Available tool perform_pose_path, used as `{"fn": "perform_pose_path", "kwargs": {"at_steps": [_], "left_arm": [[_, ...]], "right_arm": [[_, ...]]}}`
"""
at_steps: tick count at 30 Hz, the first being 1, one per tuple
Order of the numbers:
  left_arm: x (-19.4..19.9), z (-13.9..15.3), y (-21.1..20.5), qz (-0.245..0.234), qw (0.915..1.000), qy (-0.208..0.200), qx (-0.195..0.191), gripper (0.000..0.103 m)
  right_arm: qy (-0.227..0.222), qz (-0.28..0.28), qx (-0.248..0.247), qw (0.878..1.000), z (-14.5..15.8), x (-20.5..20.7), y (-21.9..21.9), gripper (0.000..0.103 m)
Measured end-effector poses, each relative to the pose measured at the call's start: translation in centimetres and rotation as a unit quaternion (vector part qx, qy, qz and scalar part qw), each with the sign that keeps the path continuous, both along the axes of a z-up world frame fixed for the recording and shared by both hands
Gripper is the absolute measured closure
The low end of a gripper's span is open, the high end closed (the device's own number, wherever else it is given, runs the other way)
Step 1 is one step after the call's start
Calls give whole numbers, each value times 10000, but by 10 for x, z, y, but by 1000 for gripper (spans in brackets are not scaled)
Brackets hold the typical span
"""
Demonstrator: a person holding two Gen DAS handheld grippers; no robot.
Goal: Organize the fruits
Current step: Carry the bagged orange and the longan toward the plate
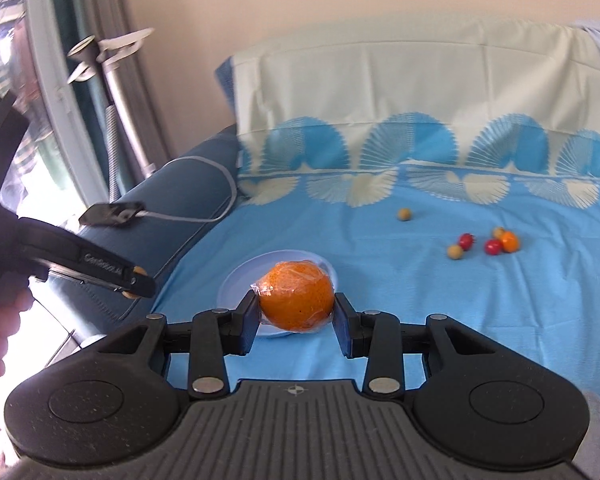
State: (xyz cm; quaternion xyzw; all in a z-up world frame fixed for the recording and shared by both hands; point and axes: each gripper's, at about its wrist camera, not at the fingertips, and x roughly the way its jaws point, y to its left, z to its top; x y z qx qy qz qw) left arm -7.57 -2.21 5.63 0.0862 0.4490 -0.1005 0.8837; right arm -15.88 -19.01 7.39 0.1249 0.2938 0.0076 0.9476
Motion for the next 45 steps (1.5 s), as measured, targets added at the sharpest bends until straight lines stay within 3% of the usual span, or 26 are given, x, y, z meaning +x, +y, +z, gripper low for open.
{"fn": "perform_pose_path", "kwargs": {"at_steps": [21,45], "left_arm": [[-26,4,31,25,9993,-80,-378,76],[-1,-12,39,160,9987,184,-446,76]], "right_arm": [[-248,301,-535,9978,21,-19,37,63],[110,467,-662,9967,12,6,47,63]]}}
